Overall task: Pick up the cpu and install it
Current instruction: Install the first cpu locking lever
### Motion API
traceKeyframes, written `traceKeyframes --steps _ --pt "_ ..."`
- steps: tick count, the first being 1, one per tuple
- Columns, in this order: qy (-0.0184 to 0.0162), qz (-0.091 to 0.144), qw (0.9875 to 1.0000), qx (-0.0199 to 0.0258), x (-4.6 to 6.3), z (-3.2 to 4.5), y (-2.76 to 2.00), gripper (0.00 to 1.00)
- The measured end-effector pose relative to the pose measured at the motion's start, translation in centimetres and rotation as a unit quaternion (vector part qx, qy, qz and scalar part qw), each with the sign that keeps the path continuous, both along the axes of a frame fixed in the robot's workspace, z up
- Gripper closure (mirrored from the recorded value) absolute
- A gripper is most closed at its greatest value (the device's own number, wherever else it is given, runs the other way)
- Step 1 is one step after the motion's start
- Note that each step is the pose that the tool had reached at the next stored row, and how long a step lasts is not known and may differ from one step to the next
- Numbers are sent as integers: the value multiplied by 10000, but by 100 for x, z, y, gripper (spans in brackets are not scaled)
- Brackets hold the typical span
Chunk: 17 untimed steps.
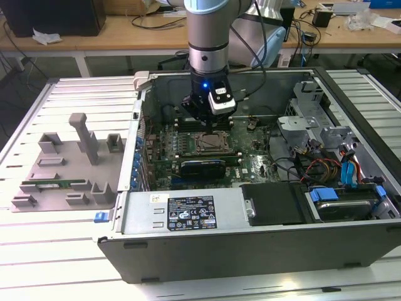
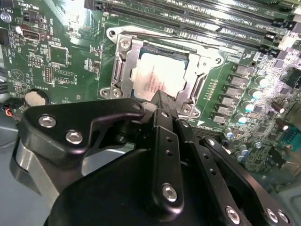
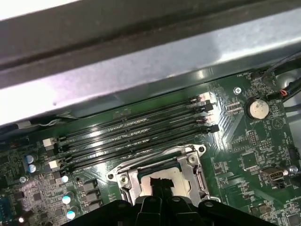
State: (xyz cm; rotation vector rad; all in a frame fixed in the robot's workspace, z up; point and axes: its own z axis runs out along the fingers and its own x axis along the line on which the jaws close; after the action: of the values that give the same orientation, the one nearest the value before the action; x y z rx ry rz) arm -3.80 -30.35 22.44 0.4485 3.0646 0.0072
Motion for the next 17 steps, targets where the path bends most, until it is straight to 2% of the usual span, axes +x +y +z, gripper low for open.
traceKeyframes --steps 2,6,8,11,13,17 --pt "0 24 10000 -2 1 -1 0 89" --pt "0 364 9993 -3 0 -9 0 89" --pt "-1 543 9985 -3 0 -16 1 89" --pt "0 834 9965 -12 1 -31 0 89" --pt "2 921 9957 -25 5 -36 -7 89" --pt "3 986 9951 -37 10 -40 -45 89"
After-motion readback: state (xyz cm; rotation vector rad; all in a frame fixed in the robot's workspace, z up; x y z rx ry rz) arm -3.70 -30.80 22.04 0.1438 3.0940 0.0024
